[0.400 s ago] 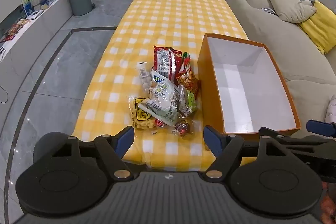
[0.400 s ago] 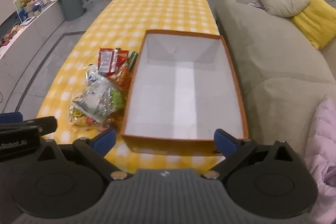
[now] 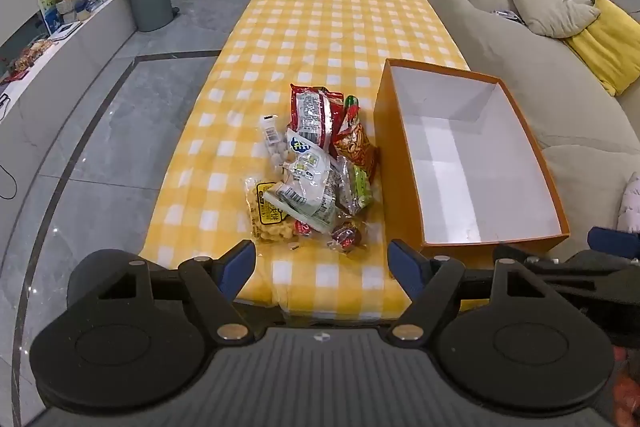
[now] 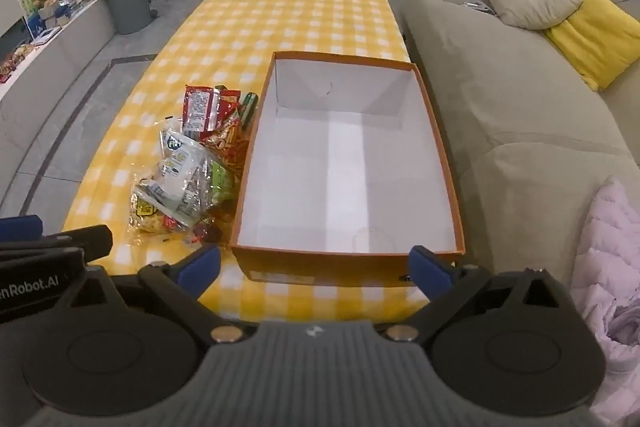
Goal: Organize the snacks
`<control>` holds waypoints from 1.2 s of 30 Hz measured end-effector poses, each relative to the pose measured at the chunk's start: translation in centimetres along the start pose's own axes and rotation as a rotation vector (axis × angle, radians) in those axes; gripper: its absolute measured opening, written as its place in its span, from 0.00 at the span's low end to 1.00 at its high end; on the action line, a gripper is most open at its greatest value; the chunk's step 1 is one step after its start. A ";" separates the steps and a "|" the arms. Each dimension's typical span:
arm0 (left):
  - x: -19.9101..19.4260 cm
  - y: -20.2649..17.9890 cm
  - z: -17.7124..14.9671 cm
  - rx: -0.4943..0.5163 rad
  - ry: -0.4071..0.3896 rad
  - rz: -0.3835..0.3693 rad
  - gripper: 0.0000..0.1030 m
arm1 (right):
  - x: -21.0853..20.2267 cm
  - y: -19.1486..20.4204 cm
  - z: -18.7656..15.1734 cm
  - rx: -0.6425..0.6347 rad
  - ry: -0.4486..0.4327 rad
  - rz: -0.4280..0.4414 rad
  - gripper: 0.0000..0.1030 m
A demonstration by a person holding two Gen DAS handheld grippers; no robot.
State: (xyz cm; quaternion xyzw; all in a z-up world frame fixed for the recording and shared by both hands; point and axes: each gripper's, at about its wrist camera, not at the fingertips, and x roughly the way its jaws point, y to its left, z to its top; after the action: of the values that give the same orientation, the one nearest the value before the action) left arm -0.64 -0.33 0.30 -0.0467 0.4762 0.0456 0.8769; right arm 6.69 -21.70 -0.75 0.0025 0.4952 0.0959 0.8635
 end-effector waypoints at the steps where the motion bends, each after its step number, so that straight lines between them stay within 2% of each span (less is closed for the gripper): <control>1: 0.1 0.1 0.0 -0.003 0.002 0.001 0.86 | -0.1 0.2 -0.2 -0.003 0.003 -0.001 0.95; 21: -0.1 -0.5 -0.2 0.015 0.006 0.001 0.86 | -0.6 0.5 -0.7 -0.010 0.032 0.023 0.95; 36: 0.2 -0.7 0.0 -0.011 0.027 -0.007 0.86 | -0.4 0.5 -0.7 -0.004 0.042 0.030 0.95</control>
State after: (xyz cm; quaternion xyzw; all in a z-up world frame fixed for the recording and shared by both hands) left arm -0.43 -1.03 0.17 -0.0538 0.4875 0.0442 0.8703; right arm 5.79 -21.32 -0.70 0.0061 0.5130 0.1096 0.8514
